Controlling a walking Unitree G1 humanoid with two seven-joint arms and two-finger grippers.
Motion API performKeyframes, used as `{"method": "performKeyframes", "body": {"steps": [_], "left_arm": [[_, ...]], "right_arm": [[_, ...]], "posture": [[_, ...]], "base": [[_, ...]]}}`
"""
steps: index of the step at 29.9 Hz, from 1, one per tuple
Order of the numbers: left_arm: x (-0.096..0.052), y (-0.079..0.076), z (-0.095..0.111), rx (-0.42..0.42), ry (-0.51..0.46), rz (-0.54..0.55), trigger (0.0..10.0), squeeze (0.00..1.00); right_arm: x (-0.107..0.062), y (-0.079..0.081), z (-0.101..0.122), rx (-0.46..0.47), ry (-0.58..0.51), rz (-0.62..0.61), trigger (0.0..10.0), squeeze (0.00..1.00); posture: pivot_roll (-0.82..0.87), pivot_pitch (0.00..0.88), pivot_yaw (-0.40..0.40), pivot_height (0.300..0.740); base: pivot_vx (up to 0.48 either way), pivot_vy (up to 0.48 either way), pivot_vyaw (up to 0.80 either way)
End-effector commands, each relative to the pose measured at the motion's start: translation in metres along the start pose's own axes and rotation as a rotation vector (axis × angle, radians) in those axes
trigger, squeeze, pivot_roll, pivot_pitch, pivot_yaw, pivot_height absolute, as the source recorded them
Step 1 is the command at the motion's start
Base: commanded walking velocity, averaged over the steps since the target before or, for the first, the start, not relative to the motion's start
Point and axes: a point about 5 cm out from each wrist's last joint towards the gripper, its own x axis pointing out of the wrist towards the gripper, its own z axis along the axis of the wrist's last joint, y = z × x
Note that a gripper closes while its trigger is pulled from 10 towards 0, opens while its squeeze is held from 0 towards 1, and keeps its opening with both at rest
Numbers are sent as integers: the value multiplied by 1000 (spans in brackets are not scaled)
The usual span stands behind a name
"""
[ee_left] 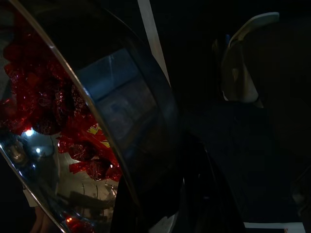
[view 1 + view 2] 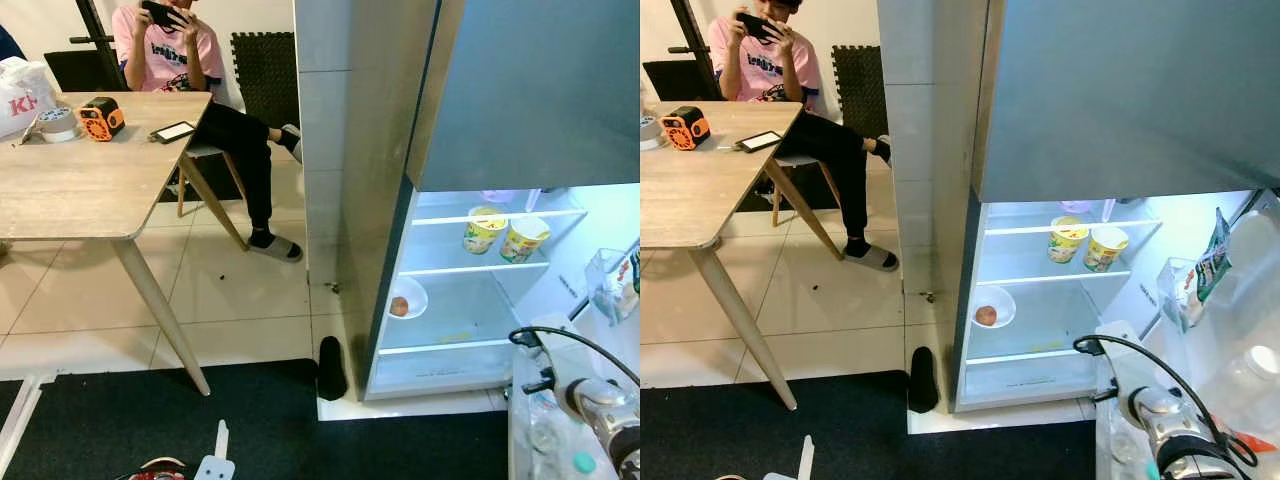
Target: Restocking fridge
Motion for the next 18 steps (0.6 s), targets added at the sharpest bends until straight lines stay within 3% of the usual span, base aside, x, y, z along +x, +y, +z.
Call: {"method": "performKeyframes", "body": {"steps": [1,3,8,12,14,18], "left_arm": [[0,0,-1,-8,0,2,10000,0],[0,0,-1,-8,0,2,10000,0],[0,1,-1,-9,0,4,10000,0],[0,1,-2,-8,2,4,10000,0],[0,1,-2,-7,2,4,10000,0],[0,2,-2,-2,1,4,10000,0]], "right_arm": [[-7,-27,-9,57,9,-108,10000,0],[-8,-32,-10,64,7,-127,10000,0],[-20,-65,-15,110,-2,-254,10000,0],[-25,-76,-18,129,-4,-299,10000,0],[-24,-74,-18,126,-6,-292,10000,0],[-15,-51,-17,101,-26,-192,10000,0]], "posture": [[-53,0,-19,740],[-53,0,-19,740],[-52,0,-16,740],[-52,0,-16,740],[-56,0,-14,740],[-59,0,-12,740]], "base": [[0,0,0],[0,0,0],[0,0,0],[0,0,0],[0,0,0],[0,0,0]]}}
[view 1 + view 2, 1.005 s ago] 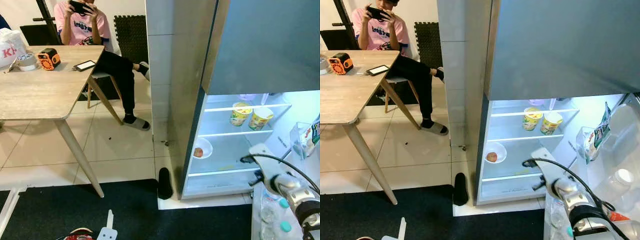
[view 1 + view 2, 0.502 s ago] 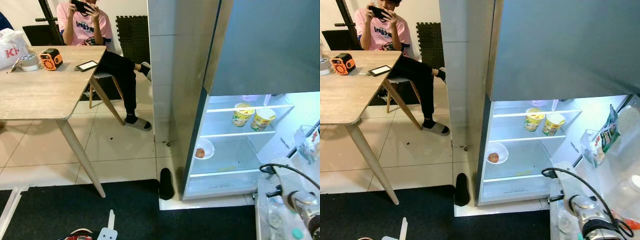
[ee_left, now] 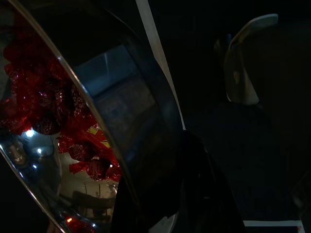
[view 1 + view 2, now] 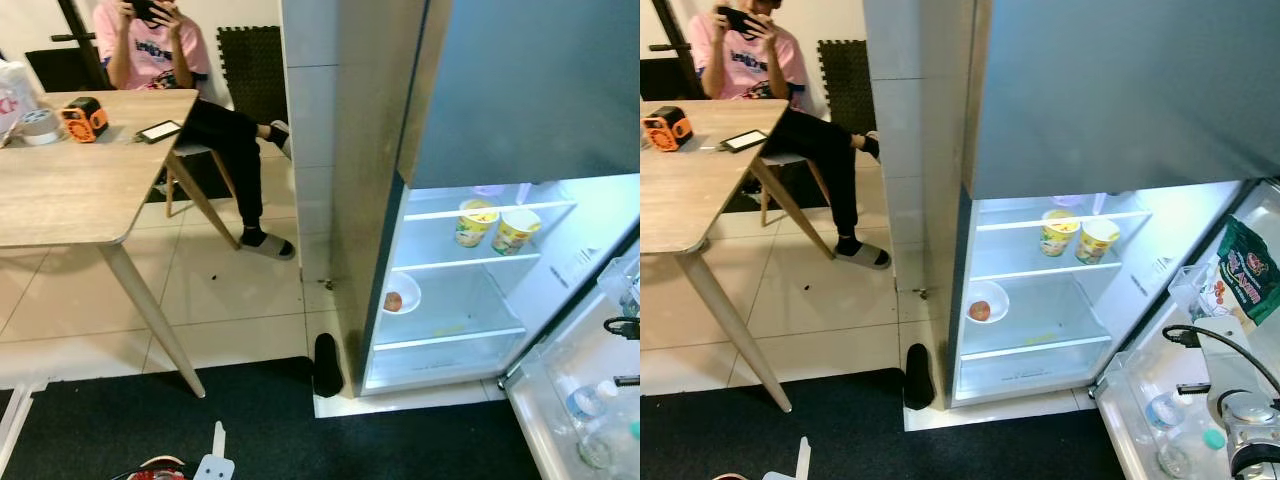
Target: Restocking fridge
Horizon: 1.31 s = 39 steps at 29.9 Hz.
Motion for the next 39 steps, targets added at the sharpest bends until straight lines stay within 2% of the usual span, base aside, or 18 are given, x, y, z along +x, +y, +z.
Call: {"method": "performKeyframes", "body": {"steps": [1,3,4,5,6,7,8,9,10,14,16,17,19,21,25,29,35,39], "left_arm": [[0,1,-1,-4,0,2,10000,0],[0,1,0,-2,-2,3,10000,0],[0,1,0,-2,-2,3,10000,0],[0,3,0,0,-4,5,10000,0],[0,3,0,0,-4,5,10000,0],[0,6,0,14,0,2,10000,0],[0,6,0,14,0,2,10000,0],[0,6,-2,23,9,-17,10000,0],[0,8,-4,73,15,-31,10000,0],[0,8,-5,108,18,-39,10000,0],[-1,22,-9,187,25,4,10000,0],[-1,22,-9,187,25,4,10000,0],[-1,34,-7,238,20,51,10000,0],[-1,34,-7,238,20,51,10000,0],[-1,42,1,258,-2,89,10000,0],[-1,49,11,340,-32,132,10000,0],[0,44,15,388,-47,118,10000,0],[0,36,12,375,-45,93,10000,0]], "right_arm": [[1,7,-3,-5,-3,32,10000,0],[3,32,-10,4,3,110,10000,0],[3,32,-10,4,3,110,10000,0],[4,47,-16,9,15,155,10000,0],[4,47,-16,9,15,155,10000,0],[2,78,-33,-2,55,237,10000,0],[2,78,-33,-2,55,237,10000,0],[1,89,-41,5,77,261,10000,0],[-1,101,-50,11,96,298,10000,0],[-2,109,-55,16,106,321,10000,0],[-7,124,-71,50,126,364,10000,0],[-7,124,-71,50,126,364,10000,0],[-12,132,-88,29,156,369,10000,0],[-12,132,-88,29,156,369,10000,0],[-17,138,-106,-5,198,375,10000,0],[-27,149,-129,-46,250,407,10000,0],[-31,155,-137,-52,266,424,10000,0],[-30,156,-134,-46,254,421,10000,0]], "posture": [[-59,0,-12,740],[-52,0,-9,740],[-52,0,-9,740],[-52,0,-9,740],[-52,0,-9,740],[-52,0,-9,740],[-52,0,-9,740],[-44,0,-4,740],[-42,0,-2,740],[-42,0,0,740],[-39,0,6,740],[-39,0,6,740],[-37,0,6,740],[-37,0,6,740],[-37,0,6,740],[-39,0,2,740],[-44,0,8,740],[-44,0,12,740]], "base": [[0,0,0],[0,0,0],[0,0,0],[0,0,0],[0,0,0],[0,0,0],[0,0,0],[0,0,0],[0,0,0],[0,0,0],[0,0,-781],[0,0,-781],[0,0,-781],[0,0,-781],[0,0,-781],[0,0,-781],[0,0,-782],[0,0,-788]]}}
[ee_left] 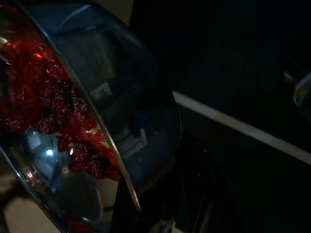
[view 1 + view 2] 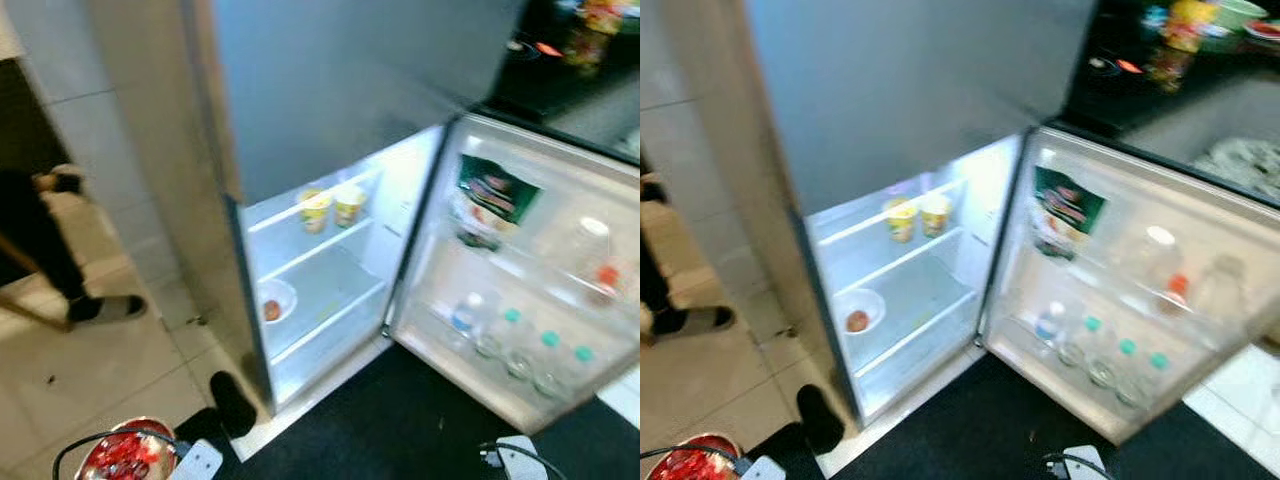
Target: Restocking fridge
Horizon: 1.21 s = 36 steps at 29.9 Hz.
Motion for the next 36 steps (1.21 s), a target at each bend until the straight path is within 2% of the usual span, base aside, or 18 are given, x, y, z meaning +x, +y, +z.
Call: {"method": "performKeyframes", "body": {"steps": [1,8,11,20,27,36], "left_arm": [[-1,-10,-5,8,10,-26,10000,0],[-3,-24,-6,-14,14,-62,10000,0],[-4,-32,-6,-33,22,-86,10000,0],[-4,-37,-4,-75,30,-111,10000,0],[-3,-39,10,-99,5,-127,10000,0],[-4,-41,6,-88,15,-138,10000,0]], "right_arm": [[1,2,9,-12,-33,0,10000,0],[1,3,16,-27,-63,-3,10000,0],[1,3,21,-48,-72,2,10000,0],[2,5,25,-49,-81,2,10000,0],[2,8,34,-64,-100,8,10000,0],[4,17,31,-84,-87,21,10000,0]], "posture": [[-44,0,12,740],[-46,0,15,740],[-43,0,15,740],[-41,0,12,740],[-42,0,9,740],[-44,0,17,740]], "base": [[0,0,-788],[0,0,-728],[0,0,0],[0,0,0],[0,-376,0],[0,-386,0]]}}
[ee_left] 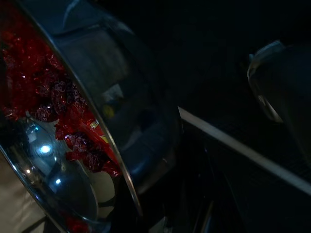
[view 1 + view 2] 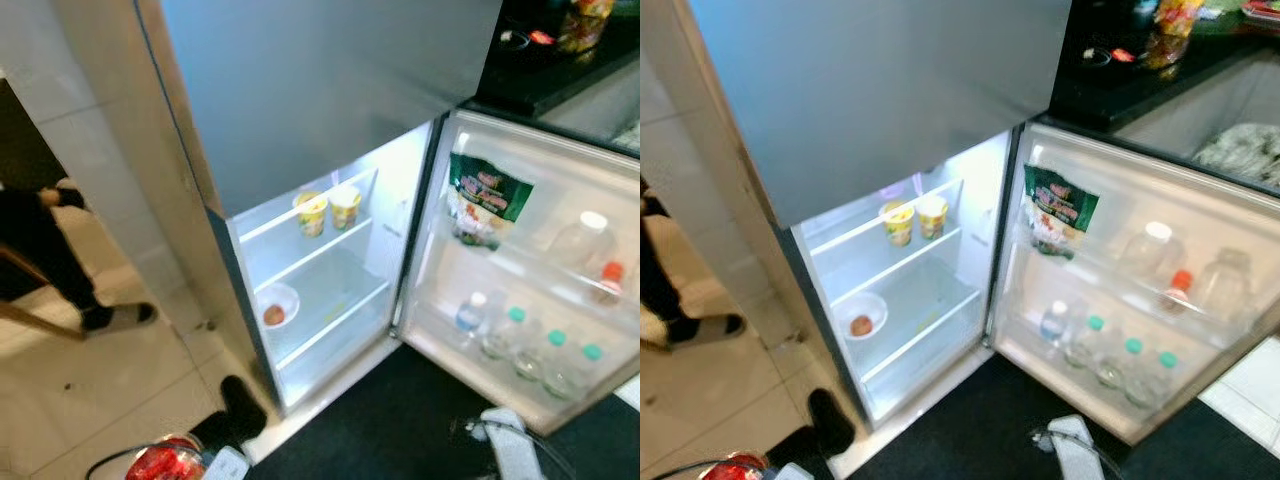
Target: Restocking fridge
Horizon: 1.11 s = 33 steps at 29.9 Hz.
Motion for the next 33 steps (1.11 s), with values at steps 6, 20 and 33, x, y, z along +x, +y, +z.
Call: {"method": "performKeyframes", "body": {"steps": [6,20,33], "left_arm": [[-1,-4,-7,6,23,-12,10000,0],[-1,-4,-6,19,14,-3,10000,0],[-1,-7,-8,67,10,-15,10000,0]], "right_arm": [[1,5,0,-16,-1,11,10000,0],[1,6,4,-46,-10,14,10000,0],[1,9,-3,-82,12,23,10000,0]], "posture": [[-44,0,17,740],[-44,0,21,740],[-44,0,18,740]], "base": [[0,-394,0],[0,-254,0],[0,0,0]]}}
